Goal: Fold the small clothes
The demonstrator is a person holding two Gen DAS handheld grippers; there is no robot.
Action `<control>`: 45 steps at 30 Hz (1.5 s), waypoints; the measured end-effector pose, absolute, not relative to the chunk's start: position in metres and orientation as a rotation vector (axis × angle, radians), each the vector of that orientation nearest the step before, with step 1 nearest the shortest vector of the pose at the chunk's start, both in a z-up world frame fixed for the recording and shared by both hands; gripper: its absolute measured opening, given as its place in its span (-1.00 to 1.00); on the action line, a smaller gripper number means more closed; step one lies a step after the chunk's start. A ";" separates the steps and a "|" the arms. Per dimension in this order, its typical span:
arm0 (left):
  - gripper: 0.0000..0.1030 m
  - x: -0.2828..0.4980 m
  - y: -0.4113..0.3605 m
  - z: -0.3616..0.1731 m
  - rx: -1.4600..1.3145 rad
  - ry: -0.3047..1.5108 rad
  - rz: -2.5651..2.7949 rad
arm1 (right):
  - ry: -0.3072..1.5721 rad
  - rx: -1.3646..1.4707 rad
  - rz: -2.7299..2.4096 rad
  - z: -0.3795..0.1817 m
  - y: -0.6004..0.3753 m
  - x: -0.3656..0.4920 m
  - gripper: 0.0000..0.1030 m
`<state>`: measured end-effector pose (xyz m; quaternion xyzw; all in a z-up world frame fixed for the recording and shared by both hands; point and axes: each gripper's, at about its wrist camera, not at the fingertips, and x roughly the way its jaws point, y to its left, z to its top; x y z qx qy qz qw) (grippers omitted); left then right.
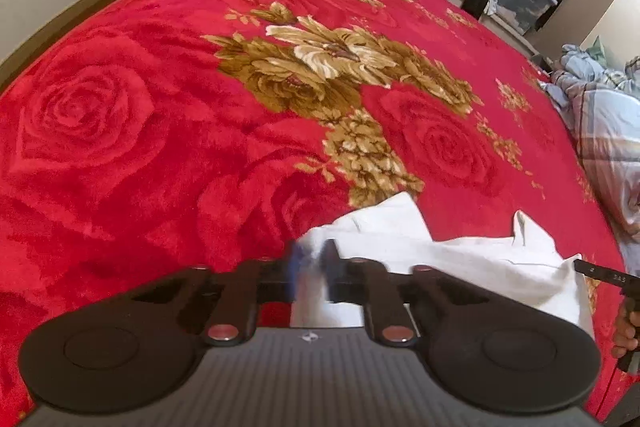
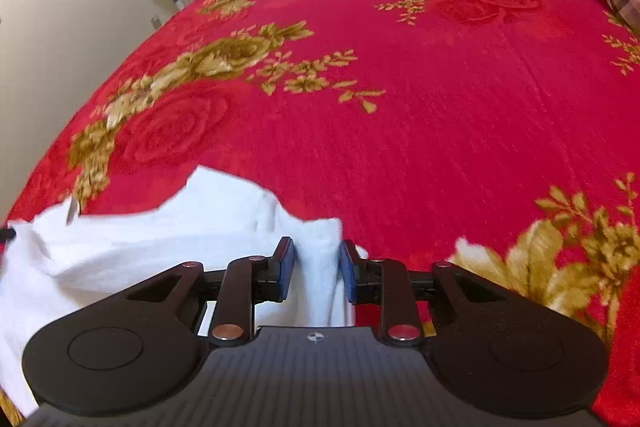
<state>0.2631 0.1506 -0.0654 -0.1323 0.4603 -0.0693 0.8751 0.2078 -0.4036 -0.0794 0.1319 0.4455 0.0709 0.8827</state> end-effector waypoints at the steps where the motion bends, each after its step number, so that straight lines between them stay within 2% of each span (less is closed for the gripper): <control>1: -0.84 0.263 0.151 -0.063 -0.278 0.944 -0.144 | 0.921 0.286 0.150 -0.079 -0.403 0.210 -0.81; 7: -0.87 0.265 0.156 -0.047 -0.290 0.807 -0.082 | 0.742 0.378 0.082 -0.057 -0.410 0.211 -0.83; 12: -0.87 0.278 0.159 -0.053 -0.296 0.796 -0.036 | 0.690 0.344 -0.008 -0.058 -0.406 0.220 -0.83; 16: -0.78 0.289 0.154 -0.074 -0.267 0.907 -0.026 | 0.783 0.287 -0.031 -0.078 -0.395 0.233 -0.79; 20: -0.60 0.277 0.160 -0.072 -0.279 0.956 -0.037 | 0.936 0.247 -0.052 -0.097 -0.394 0.234 -0.53; 22: -0.45 0.263 0.163 -0.064 -0.298 0.963 -0.067 | 0.913 0.267 -0.057 -0.085 -0.399 0.223 -0.46; 24: -0.40 0.243 0.161 -0.057 -0.302 1.004 -0.116 | 0.882 0.325 -0.044 -0.071 -0.407 0.208 -0.41; 30: -0.38 0.175 0.156 -0.029 -0.240 1.042 -0.119 | 0.961 0.400 0.019 -0.027 -0.414 0.151 -0.22; 31: -0.32 0.164 0.155 -0.028 -0.253 1.039 -0.133 | 0.966 0.400 0.027 -0.022 -0.413 0.142 -0.18; 36: -0.31 0.123 0.144 -0.058 -0.274 1.067 -0.186 | 1.004 0.388 0.045 -0.030 -0.404 0.090 -0.17; 40: -0.39 0.112 0.144 -0.086 -0.265 1.146 -0.148 | 1.065 0.402 0.021 -0.053 -0.403 0.072 -0.17; 41: -0.47 0.111 0.147 -0.087 -0.272 1.145 -0.157 | 1.074 0.408 0.032 -0.057 -0.403 0.070 -0.17; 42: -0.72 0.109 0.148 -0.087 -0.274 1.140 -0.171 | 1.080 0.411 0.049 -0.060 -0.403 0.069 -0.18; 43: -0.84 0.107 0.150 -0.085 -0.268 1.132 -0.180 | 1.086 0.403 0.062 -0.062 -0.402 0.067 -0.18; 45: -0.91 0.102 0.156 -0.081 -0.285 1.108 -0.181 | 1.116 0.364 0.075 -0.069 -0.399 0.064 -0.40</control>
